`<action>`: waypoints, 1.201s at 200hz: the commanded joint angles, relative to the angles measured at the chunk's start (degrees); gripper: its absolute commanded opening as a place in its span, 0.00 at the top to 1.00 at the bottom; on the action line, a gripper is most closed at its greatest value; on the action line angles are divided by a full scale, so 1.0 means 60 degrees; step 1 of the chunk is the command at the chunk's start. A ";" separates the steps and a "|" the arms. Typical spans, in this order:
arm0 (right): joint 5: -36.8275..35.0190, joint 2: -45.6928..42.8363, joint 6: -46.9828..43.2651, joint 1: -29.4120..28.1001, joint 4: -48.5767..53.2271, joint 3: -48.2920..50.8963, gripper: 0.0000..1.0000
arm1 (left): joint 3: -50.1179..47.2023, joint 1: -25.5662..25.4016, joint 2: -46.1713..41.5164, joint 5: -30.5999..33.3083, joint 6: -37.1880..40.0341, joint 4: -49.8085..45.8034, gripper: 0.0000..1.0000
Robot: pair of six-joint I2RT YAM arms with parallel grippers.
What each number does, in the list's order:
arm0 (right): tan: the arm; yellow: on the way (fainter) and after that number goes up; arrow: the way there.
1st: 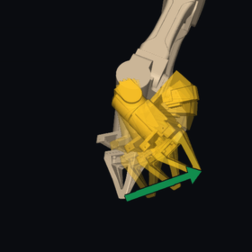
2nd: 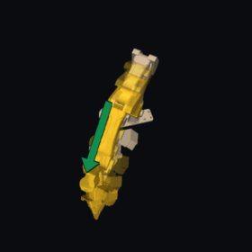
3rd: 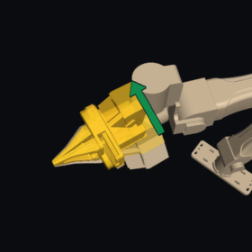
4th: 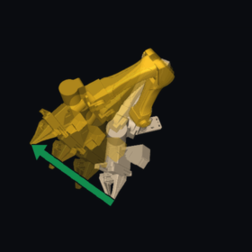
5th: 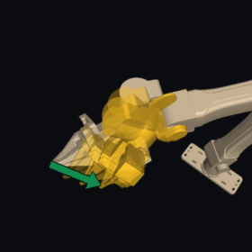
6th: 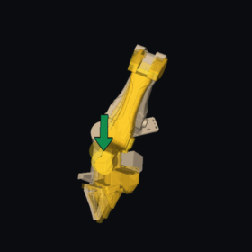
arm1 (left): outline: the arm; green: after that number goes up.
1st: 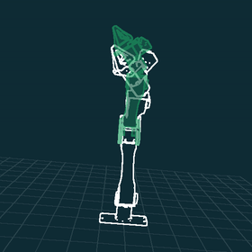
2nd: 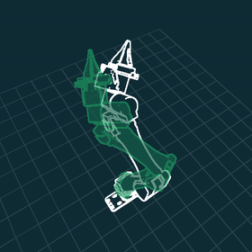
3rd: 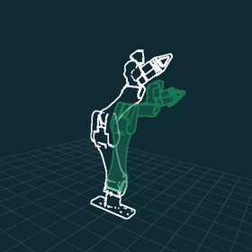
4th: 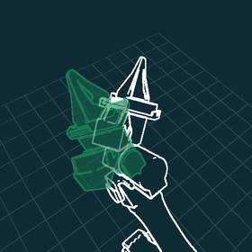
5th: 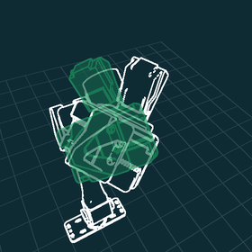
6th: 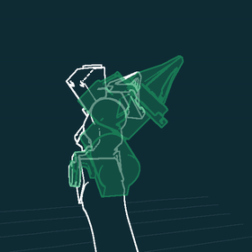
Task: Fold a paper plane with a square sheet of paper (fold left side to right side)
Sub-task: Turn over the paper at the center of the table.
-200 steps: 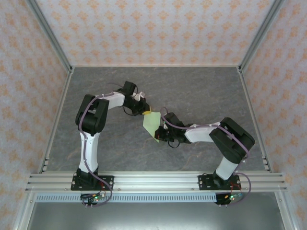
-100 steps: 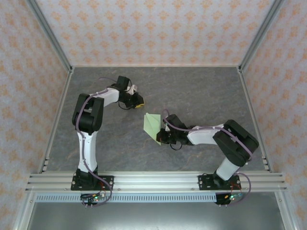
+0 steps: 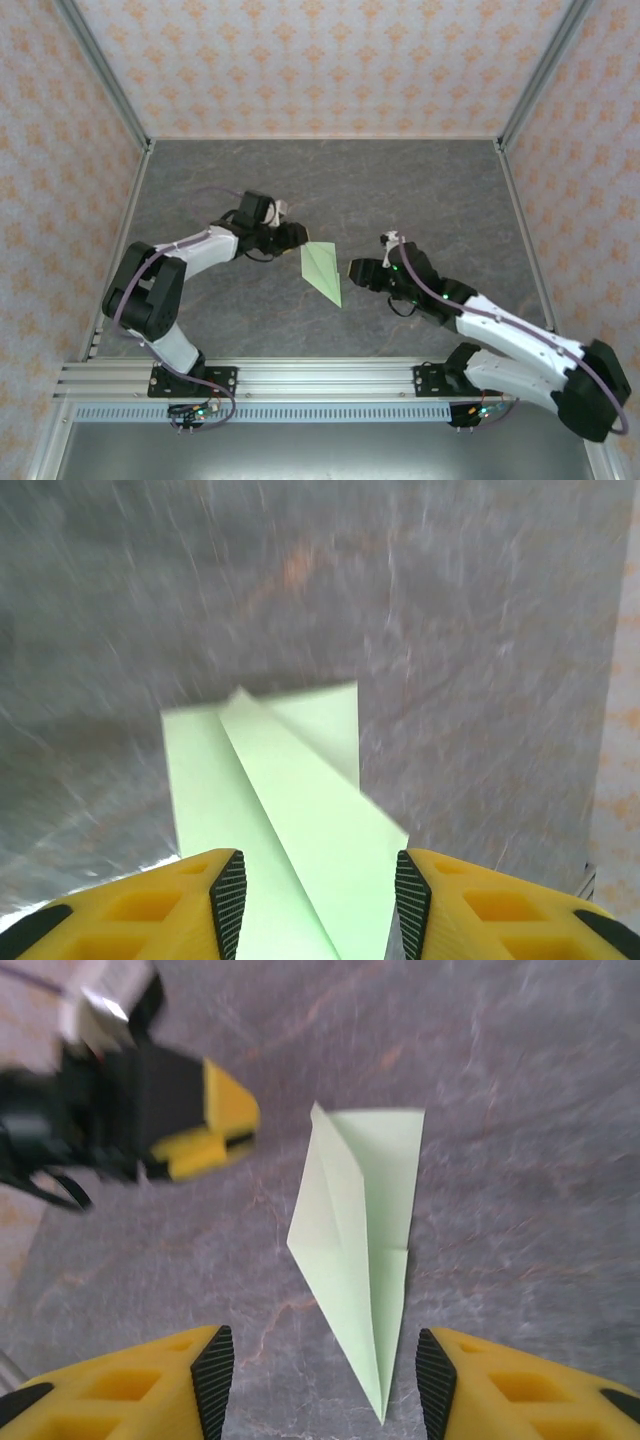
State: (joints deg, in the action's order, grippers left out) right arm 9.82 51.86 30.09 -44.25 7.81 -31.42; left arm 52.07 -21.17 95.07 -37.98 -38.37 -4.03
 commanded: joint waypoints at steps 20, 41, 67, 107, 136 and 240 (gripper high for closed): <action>-0.1008 -0.1469 0.0163 -0.0022 0.1127 0.0696 0.44 | -0.0055 -0.0325 0.0826 0.0403 -0.0782 0.1239 0.55; -0.1148 -0.1749 0.0236 -0.0023 0.1274 0.0848 0.44 | 0.0219 -0.0559 0.1246 0.0346 -0.0811 0.1258 0.57; -0.1202 -0.1801 0.0159 -0.0023 0.1436 0.0826 0.44 | 0.0454 -0.0690 0.1553 0.0426 -0.0846 0.1205 0.61; -0.1201 -0.1800 0.0113 -0.0023 0.1438 0.0831 0.44 | 0.0799 -0.0807 0.1897 0.0325 -0.0929 0.1216 0.61; -0.1162 -0.1816 0.0153 -0.0023 0.1437 0.0891 0.44 | 0.1109 -0.0933 0.2092 0.0222 -0.1010 0.1258 0.61; 0.2803 -0.1802 0.1656 0.1277 -0.2408 0.2101 0.00 | 0.0899 -0.0979 -0.0721 0.0729 -0.0855 0.1095 0.96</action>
State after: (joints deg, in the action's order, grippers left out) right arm 15.53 41.60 35.22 -39.00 6.96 -21.21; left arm 57.60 -26.92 99.37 -36.25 -44.53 2.37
